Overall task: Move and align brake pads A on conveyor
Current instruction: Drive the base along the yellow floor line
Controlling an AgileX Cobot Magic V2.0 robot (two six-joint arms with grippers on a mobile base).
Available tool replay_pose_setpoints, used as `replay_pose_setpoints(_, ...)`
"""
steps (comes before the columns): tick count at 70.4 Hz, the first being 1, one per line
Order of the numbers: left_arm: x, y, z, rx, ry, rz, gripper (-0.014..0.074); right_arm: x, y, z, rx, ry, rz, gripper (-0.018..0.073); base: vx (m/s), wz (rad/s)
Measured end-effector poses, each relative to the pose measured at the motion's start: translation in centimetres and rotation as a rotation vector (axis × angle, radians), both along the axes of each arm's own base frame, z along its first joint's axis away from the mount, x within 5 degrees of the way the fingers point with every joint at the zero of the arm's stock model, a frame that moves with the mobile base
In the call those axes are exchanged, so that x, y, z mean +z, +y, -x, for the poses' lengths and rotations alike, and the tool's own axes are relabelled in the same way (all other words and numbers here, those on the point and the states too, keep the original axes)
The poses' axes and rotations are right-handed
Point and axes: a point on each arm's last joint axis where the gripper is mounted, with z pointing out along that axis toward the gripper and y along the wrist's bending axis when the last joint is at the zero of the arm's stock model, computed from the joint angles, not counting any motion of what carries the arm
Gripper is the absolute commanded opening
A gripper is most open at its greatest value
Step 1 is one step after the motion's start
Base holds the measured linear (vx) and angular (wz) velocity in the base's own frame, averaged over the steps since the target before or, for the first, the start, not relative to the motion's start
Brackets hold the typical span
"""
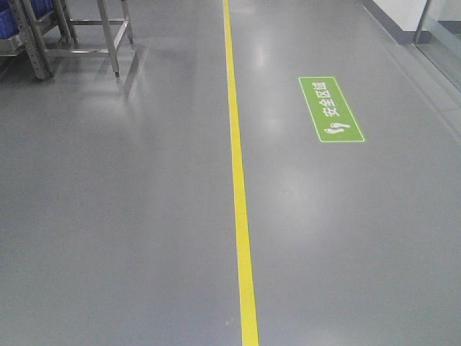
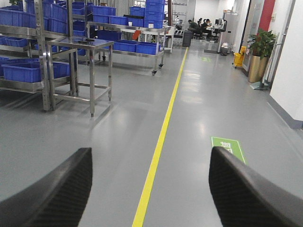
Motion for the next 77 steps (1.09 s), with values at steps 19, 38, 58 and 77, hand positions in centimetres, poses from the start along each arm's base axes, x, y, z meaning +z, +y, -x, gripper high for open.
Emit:
replay_pose_setpoints(19, 0.00, 0.00, 0.00, 0.000, 0.000, 0.000, 0.0524, 0.00, 0.00, 0.00, 0.000, 0.000, 0.000, 0.0497, 0.57, 0.01)
replay_pose_setpoints(38, 0.00, 0.00, 0.00, 0.000, 0.000, 0.000, 0.0524, 0.00, 0.00, 0.00, 0.000, 0.000, 0.000, 0.0497, 0.63, -0.07)
replay_pose_setpoints(58, 0.00, 0.00, 0.00, 0.000, 0.000, 0.000, 0.0524, 0.00, 0.00, 0.00, 0.000, 0.000, 0.000, 0.0497, 0.68, -0.06)
replay_pose_setpoints(77, 0.00, 0.00, 0.00, 0.000, 0.000, 0.000, 0.0524, 0.00, 0.00, 0.00, 0.000, 0.000, 0.000, 0.0497, 0.71, -0.02)
